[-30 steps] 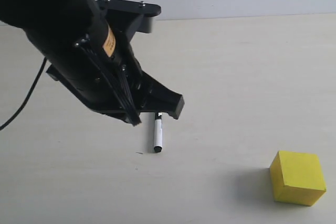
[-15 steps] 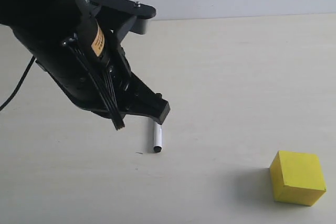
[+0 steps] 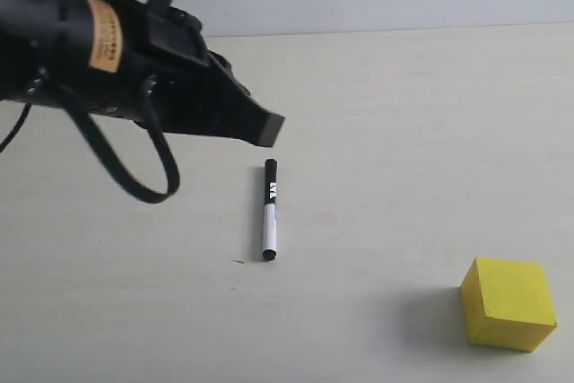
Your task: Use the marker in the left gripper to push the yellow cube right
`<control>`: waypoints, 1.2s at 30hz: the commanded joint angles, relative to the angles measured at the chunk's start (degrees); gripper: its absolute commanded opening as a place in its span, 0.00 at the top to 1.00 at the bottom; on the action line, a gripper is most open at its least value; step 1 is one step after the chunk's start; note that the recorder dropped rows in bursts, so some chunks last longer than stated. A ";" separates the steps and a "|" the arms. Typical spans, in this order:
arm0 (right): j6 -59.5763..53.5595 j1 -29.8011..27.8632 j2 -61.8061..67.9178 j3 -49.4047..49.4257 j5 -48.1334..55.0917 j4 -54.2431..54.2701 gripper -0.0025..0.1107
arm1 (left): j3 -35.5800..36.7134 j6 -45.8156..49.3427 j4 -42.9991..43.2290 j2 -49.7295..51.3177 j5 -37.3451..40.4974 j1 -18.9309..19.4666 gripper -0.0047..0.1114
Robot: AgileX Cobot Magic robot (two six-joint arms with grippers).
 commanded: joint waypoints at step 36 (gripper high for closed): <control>-0.27 0.12 -0.35 0.27 -0.12 -0.40 0.98 | 55.11 -10.68 3.63 -78.20 -17.98 48.71 0.96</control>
